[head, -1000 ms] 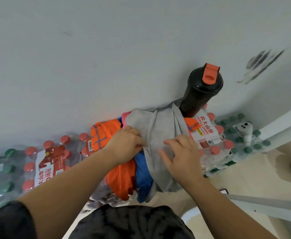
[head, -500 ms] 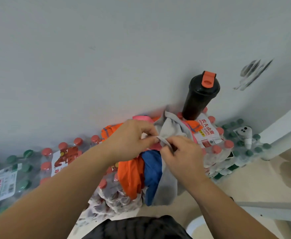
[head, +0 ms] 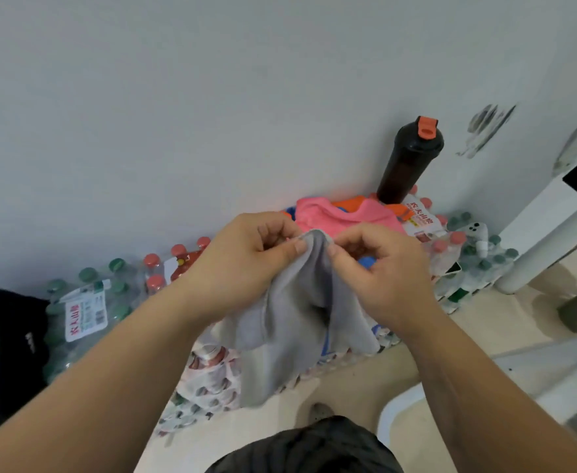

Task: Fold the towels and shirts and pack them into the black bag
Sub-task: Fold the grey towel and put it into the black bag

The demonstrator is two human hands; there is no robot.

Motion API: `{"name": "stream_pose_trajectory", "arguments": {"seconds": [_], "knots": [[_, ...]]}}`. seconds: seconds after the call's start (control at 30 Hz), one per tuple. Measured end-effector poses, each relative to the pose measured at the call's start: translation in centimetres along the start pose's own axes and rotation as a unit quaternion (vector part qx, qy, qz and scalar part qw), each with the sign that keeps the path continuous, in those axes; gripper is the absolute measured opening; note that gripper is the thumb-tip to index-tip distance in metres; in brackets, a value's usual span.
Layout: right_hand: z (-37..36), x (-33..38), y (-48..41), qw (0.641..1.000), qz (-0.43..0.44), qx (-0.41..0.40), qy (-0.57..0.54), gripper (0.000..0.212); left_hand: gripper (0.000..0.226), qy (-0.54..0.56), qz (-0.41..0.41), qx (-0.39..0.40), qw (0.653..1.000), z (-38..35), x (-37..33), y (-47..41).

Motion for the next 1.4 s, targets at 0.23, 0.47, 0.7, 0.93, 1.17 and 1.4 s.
{"name": "stream_pose_trajectory", "arguments": {"seconds": [0.23, 0.47, 0.7, 0.93, 1.17, 1.4], "knots": [[-6.6, 3.9, 5.1, 0.971, -0.093, 0.183, -0.121, 0.016, 0.021, 0.009, 0.086, -0.09, 0.992, 3.7, 3.1, 9.0], [-11.3, 3.8, 9.1, 0.969, -0.091, 0.217, -0.071, 0.013, 0.019, -0.079, 0.106, -0.08, 0.988, 4.3, 4.7, 15.3], [-15.9, 1.2, 10.6, 0.97, -0.081, 0.226, 0.032, 0.012, 0.016, -0.177, 0.097, -0.153, 0.967, 5.7, 4.2, 18.2], [-17.5, -4.4, 10.8, 0.951, -0.126, 0.252, 0.127, 0.023, 0.013, -0.154, 0.137, -0.294, 0.933, 10.1, 5.7, 20.1], [-15.4, -9.2, 10.5, 0.909, -0.159, 0.301, 0.241, 0.02, 0.014, -0.103, 0.178, -0.407, 0.89, 13.1, 10.4, 22.2], [-10.7, -11.3, 10.1, 0.901, -0.207, 0.289, 0.249, 0.008, 0.013, -0.096, 0.243, -0.433, 0.863, 15.4, 15.6, 23.2]]}}
Point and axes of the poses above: each hand's wrist, its own y-axis away from the middle knuckle, its own z-axis out of the back of the hand, x = y × z, the point moved 3 cm from there along -y, towards the middle knuckle, and after that the axes turned 3 degrees about -z, right-handed, at the moved point
